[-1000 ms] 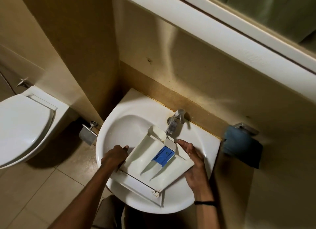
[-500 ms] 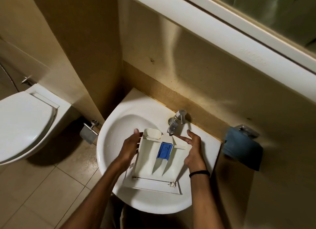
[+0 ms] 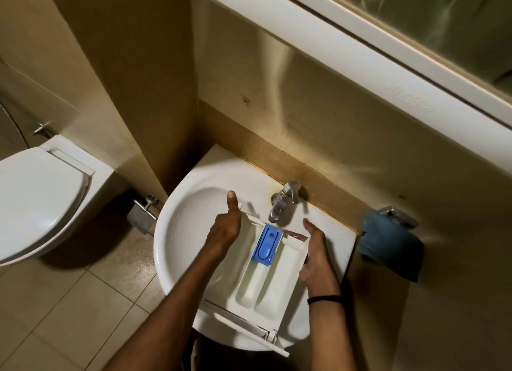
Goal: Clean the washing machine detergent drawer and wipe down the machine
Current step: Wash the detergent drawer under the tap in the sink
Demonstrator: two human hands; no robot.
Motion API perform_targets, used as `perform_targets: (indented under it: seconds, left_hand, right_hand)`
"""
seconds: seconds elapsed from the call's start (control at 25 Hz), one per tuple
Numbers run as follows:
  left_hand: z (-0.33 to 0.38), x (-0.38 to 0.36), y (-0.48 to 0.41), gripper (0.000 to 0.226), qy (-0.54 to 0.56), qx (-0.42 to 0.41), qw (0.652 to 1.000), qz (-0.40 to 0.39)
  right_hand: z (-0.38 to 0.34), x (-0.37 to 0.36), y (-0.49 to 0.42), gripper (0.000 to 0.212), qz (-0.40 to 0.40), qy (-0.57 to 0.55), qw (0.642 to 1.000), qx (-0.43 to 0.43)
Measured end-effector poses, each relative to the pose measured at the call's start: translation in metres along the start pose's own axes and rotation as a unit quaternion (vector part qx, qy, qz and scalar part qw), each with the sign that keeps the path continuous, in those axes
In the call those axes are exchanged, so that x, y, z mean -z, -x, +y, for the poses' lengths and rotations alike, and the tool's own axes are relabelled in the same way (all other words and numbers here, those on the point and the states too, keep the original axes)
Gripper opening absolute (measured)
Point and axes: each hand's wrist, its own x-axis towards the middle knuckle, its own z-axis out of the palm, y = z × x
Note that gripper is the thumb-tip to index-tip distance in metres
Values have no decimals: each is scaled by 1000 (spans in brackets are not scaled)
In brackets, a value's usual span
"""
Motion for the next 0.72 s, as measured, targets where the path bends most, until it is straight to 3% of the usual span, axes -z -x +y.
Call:
perform_targets:
  seconds: [0.16,0.4,0.52,0.6,0.72]
  left_hand:
    - [9,6,-19,110,-50,-26,998,-5]
    - [16,9,-32,78,-72,-101,992,-28]
    - [12,11,-34,73,-85,-112,988,-60]
    - [9,12,-35,73,-97,-124,984,-88]
    - [5,12,-44,65,-90,-115,984,-102]
  right_hand:
    - [-27,-20,19,29,-58,100,990,-84]
    - [-53,-29,10,36,-214,174,959,-72]
    - [-46,-36,3,45,-282,156,944,-67]
    - [-40,-36,0,47,-286,141,947,-44]
    - [-38,-33,-2,28,-243,178,954,10]
